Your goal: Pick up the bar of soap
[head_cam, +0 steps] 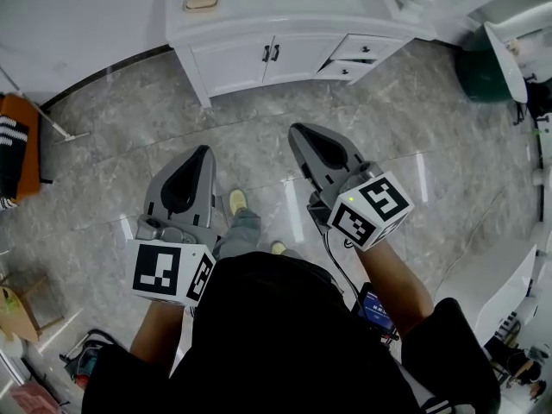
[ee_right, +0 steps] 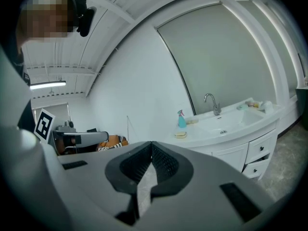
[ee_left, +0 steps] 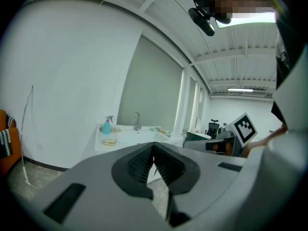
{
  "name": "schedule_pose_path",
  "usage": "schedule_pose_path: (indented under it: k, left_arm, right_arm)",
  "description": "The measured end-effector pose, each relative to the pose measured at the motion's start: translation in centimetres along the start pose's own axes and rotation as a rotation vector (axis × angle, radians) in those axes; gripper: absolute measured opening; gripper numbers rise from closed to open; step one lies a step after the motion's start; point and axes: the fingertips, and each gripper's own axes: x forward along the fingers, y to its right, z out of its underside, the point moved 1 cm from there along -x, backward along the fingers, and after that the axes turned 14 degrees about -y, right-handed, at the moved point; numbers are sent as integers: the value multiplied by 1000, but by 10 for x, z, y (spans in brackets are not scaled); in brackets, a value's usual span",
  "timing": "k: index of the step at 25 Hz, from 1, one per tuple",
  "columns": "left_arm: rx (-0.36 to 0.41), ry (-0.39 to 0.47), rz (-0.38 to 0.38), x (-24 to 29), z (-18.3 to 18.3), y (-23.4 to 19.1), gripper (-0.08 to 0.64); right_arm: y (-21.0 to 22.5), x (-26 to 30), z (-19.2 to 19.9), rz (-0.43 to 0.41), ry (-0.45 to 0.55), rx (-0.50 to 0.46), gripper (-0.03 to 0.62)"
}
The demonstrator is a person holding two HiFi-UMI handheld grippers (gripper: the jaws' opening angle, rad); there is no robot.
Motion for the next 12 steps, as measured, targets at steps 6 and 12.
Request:
schedule_pose_path:
  k: [6, 12]
  left_arm:
    - [2, 10, 11, 7, -8, -20, 11]
    - [21, -3, -78, 14, -11, -50, 11]
  right_arm:
    - [-4, 14, -14, 19, 0, -23, 5]
    - [-6, 28, -29, 31, -2, -47, 5]
